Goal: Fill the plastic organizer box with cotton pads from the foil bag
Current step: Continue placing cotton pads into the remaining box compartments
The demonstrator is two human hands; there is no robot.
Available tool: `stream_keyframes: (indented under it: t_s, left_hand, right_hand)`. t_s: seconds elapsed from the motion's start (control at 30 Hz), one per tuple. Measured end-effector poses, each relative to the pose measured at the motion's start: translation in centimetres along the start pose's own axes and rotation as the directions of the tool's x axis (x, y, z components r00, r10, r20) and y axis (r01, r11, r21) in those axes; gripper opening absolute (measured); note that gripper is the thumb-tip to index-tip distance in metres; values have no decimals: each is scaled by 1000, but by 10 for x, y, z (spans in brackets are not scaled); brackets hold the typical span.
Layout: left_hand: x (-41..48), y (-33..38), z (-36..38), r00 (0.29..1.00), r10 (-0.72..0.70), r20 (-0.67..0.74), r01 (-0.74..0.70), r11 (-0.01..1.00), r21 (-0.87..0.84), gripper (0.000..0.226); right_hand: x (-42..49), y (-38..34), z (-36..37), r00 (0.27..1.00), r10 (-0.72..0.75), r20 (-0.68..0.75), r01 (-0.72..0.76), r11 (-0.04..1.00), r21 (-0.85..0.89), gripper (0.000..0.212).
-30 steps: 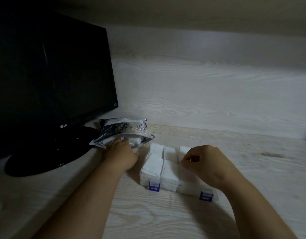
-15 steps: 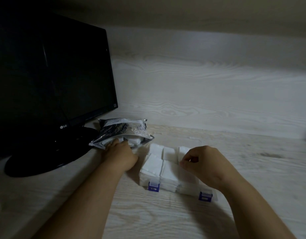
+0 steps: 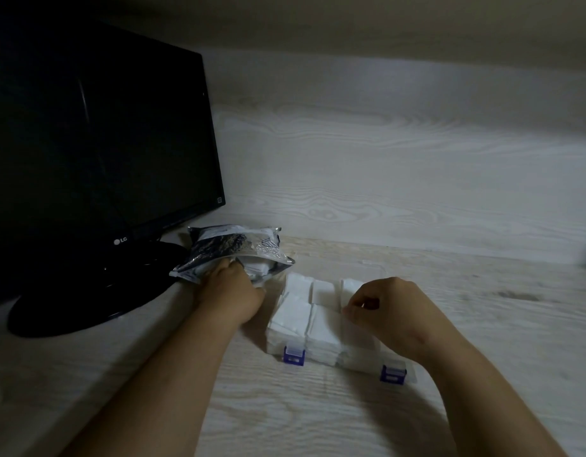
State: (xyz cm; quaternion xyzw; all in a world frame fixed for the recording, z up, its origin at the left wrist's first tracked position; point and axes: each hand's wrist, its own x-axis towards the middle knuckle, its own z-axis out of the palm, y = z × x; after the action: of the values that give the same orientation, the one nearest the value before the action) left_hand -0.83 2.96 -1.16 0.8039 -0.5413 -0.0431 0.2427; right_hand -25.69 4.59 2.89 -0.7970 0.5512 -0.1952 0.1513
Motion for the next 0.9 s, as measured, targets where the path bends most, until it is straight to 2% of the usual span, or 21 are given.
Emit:
stream_keyframes:
  t_s: [0.3, 0.43, 0.5, 0.6, 0.73, 0.83, 0.9]
  left_hand:
    - [-9, 7, -9, 999, 8, -33, -5, 997, 80, 55]
    - [-15, 15, -24, 990, 14, -141, 13, 982, 186, 29]
    - [-16, 16, -29, 979, 26, -203, 15, 980, 196, 28]
    - [-18, 16, -33, 966, 7, -257, 21, 994, 105, 34]
    - [-18, 13, -30, 924, -6, -383, -9, 999, -37, 22]
    - [-13, 12, -28, 911, -60, -409, -58, 961, -270, 14]
    - [-11, 15, -29, 925, -88, -369, -103, 877, -469, 15]
  right_hand:
    - [-1, -1, 1, 1000, 2, -9, -2, 1000, 12, 12]
    - [-1, -2, 0, 1000, 1, -11, -1, 1000, 16, 11]
    - [-1, -2, 0, 1000, 5, -5, -5, 1000, 15, 11]
    - [-1, -2, 0, 1000, 8, 0, -8, 1000, 15, 12]
    - [-1, -1, 1, 1000, 6, -5, -6, 1000, 16, 12]
    - [-1, -1, 1, 1000, 0, -12, 0, 1000, 10, 13]
    - [-1, -2, 1, 1000, -9, -17, 9, 1000, 19, 12]
